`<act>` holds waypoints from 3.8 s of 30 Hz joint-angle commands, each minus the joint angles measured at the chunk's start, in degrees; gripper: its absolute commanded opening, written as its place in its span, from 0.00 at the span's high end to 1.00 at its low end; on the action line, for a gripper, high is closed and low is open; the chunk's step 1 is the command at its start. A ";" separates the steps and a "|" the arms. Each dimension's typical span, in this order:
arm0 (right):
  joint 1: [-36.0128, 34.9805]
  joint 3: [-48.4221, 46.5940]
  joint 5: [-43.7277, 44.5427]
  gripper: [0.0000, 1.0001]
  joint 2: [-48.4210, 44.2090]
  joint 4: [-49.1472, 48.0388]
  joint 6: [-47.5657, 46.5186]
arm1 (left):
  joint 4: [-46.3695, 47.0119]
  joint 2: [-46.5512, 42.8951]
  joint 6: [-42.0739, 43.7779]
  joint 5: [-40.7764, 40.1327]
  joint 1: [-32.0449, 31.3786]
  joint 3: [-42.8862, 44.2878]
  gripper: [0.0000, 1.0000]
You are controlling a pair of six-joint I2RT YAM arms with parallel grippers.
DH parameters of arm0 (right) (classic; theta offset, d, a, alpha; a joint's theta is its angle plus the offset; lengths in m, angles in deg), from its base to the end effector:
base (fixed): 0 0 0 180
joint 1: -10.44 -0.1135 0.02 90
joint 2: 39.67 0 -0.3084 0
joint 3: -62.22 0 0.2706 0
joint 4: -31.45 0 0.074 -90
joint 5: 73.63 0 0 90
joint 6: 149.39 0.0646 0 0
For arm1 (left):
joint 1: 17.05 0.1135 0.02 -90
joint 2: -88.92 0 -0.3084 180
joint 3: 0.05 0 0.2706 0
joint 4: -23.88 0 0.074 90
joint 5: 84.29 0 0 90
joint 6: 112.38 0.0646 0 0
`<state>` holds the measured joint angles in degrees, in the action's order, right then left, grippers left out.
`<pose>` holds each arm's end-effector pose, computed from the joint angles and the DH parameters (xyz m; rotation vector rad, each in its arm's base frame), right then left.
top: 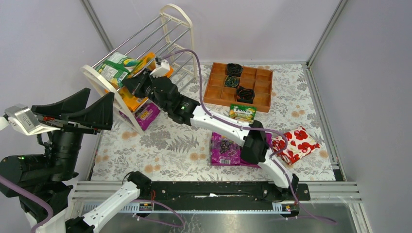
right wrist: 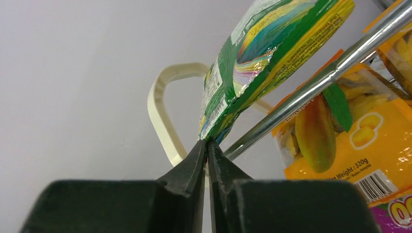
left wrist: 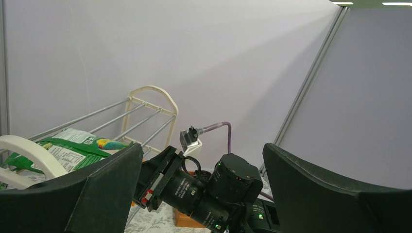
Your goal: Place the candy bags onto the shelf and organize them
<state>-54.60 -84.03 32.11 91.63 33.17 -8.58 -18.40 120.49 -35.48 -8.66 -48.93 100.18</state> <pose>0.2765 0.5525 0.4462 0.0738 1.5186 1.4922 -0.0102 0.0252 0.5877 -0.0418 1.1422 -0.5603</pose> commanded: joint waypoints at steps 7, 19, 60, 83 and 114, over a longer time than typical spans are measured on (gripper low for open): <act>-0.23 -8.09 -3.31 0.93 6.04 -5.76 4.40 | 1.96 -0.63 -0.26 0.76 -0.07 0.55 0.01; -1.14 0.15 -5.56 0.45 -2.03 -3.68 -0.62 | 2.22 -0.34 -0.51 1.12 -0.11 -0.11 0.01; 56.63 87.69 -35.03 0.00 -44.46 6.61 -18.24 | 6.29 22.71 -8.97 25.67 -0.20 -22.26 0.01; 52.29 94.41 -55.55 0.00 -26.30 -29.52 10.83 | 5.35 19.89 -4.17 19.86 -0.15 -24.76 0.01; 36.40 82.22 -40.72 0.00 -25.90 -18.69 -8.08 | 6.90 38.92 -17.98 19.88 -1.14 -42.97 0.38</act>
<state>-19.34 -6.77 -7.34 68.86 25.34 -17.32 -10.80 150.74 -52.38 17.02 -49.43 52.20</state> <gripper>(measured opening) 0.995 0.687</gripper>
